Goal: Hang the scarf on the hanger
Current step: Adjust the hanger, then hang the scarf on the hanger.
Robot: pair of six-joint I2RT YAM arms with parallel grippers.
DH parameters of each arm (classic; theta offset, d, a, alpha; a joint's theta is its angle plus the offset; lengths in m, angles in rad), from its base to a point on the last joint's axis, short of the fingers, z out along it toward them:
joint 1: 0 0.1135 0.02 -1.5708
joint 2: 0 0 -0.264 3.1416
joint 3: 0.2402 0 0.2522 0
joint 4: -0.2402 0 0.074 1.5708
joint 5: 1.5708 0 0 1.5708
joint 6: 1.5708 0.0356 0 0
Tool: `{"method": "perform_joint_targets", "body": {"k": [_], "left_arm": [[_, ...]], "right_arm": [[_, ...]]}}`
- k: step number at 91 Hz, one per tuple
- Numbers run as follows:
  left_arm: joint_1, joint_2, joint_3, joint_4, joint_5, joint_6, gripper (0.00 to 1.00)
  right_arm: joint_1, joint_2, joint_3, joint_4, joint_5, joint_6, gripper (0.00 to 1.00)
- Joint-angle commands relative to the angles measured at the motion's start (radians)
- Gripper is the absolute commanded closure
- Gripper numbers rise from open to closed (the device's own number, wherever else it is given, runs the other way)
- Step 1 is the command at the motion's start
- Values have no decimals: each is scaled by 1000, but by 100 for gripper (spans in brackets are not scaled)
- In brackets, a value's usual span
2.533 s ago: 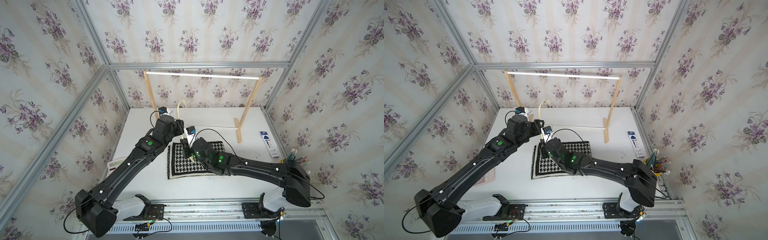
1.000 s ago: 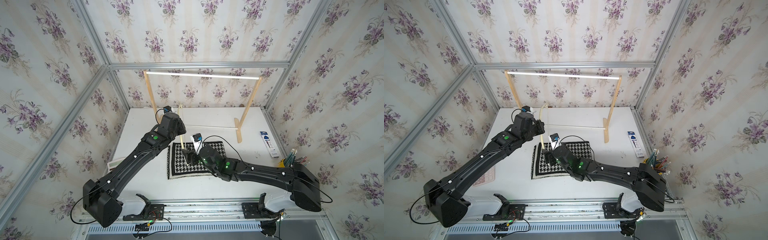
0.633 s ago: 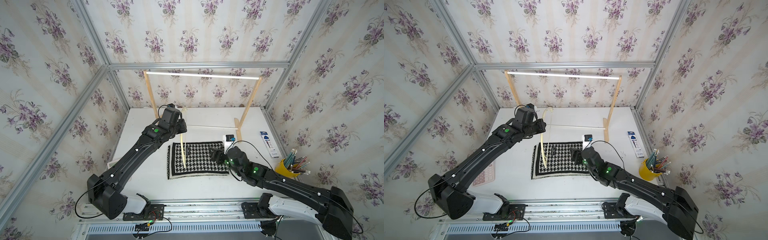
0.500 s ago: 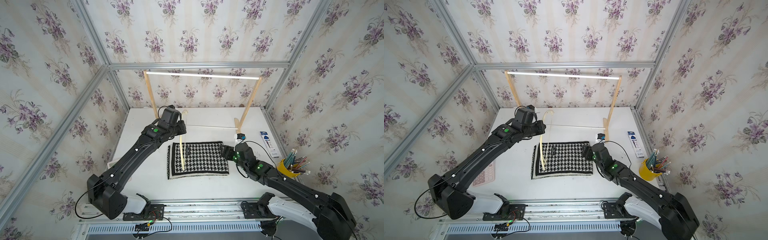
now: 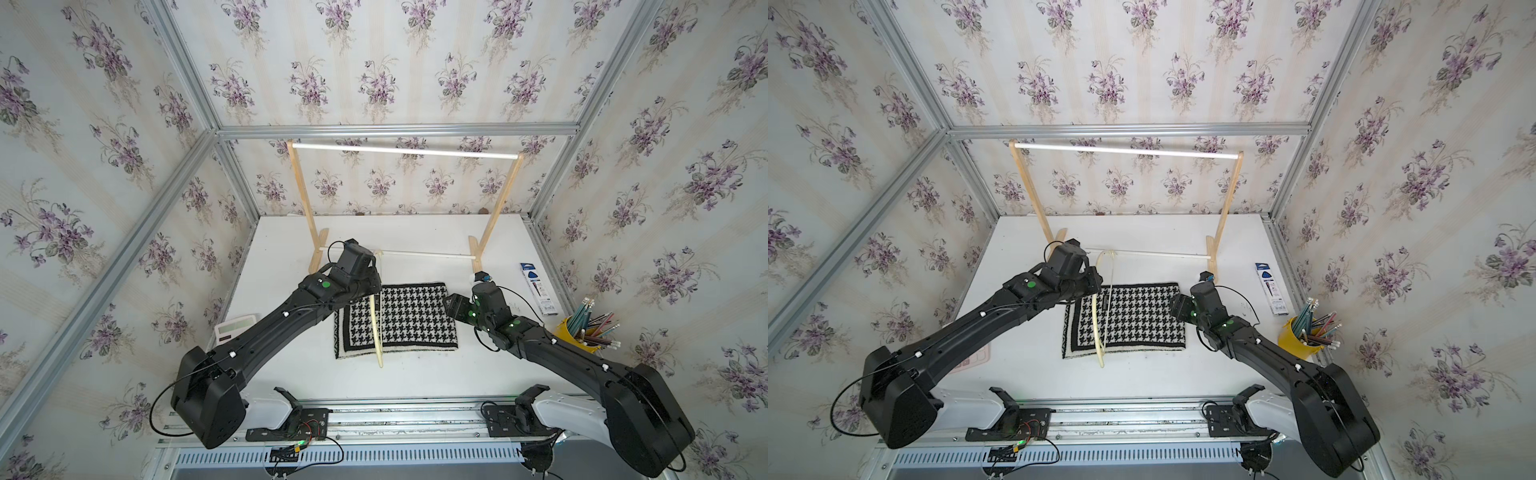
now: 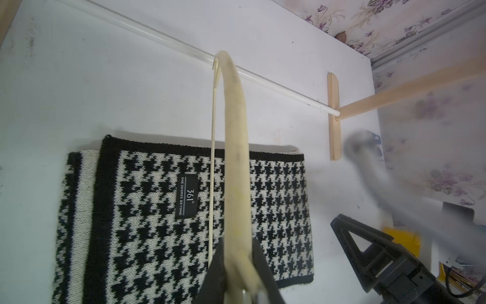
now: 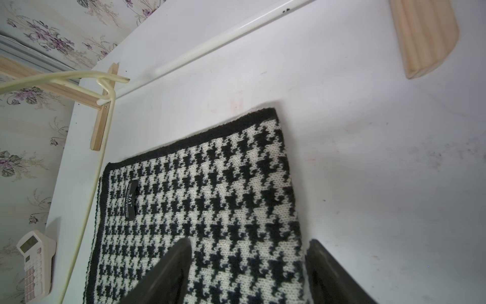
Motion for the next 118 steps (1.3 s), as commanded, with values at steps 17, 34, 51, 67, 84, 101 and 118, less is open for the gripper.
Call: {"method": "perform_joint_targets", "body": {"k": [17,34,51,67,84,101,118], "left_arm": [[-153,-46,-163,270,-277,-97,100],[-212,-22,-256,382,-339,-143,100],[-219,-8,-241,380,-329,-133,100],[-219,-6,-245,383,-336,-131,100],[-216,35,-232,388,-316,-118,100],[-209,87,-177,359,-259,-91,100],[-187,114,-149,317,-220,-72,100]], "right_arm": [[1,31,-10,69,10,-12,27],[1,57,6,70,33,-27,27],[1,77,19,65,48,-40,27],[1,108,27,70,41,-44,27],[1,130,29,78,29,-46,27],[1,138,30,69,38,-57,27],[1,146,17,71,40,-60,26]]}}
